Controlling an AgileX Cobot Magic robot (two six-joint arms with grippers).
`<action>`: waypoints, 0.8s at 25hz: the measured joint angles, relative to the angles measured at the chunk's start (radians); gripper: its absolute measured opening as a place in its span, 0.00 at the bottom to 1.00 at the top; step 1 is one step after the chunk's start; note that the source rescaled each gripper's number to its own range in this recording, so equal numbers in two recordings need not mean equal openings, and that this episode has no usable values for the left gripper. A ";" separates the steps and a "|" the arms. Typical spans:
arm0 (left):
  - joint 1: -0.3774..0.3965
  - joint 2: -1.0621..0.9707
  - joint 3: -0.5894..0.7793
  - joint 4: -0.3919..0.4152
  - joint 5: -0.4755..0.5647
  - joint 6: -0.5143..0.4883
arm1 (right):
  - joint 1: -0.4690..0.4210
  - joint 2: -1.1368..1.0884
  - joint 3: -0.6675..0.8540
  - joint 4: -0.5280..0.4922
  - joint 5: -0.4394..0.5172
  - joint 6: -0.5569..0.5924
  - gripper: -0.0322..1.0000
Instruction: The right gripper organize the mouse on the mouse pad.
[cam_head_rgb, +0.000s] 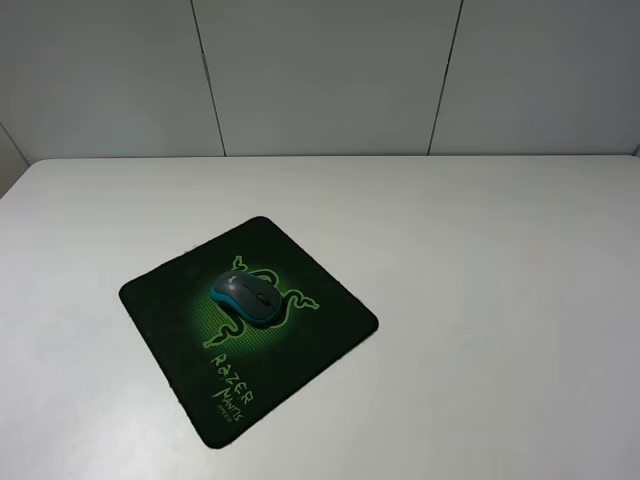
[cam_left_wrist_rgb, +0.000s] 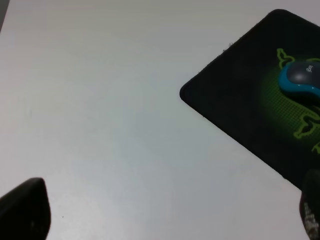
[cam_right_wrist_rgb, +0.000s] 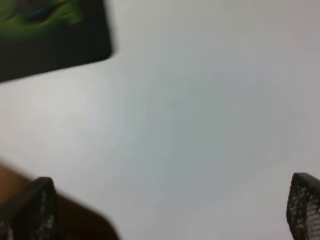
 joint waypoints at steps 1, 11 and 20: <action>0.000 0.000 0.000 0.000 0.000 0.000 | -0.043 -0.021 0.010 -0.004 -0.007 0.000 1.00; 0.000 0.000 0.000 0.000 0.000 0.000 | -0.357 -0.273 0.121 -0.004 -0.146 0.000 1.00; 0.000 0.000 0.000 0.000 0.000 0.000 | -0.508 -0.276 0.160 0.041 -0.179 -0.033 1.00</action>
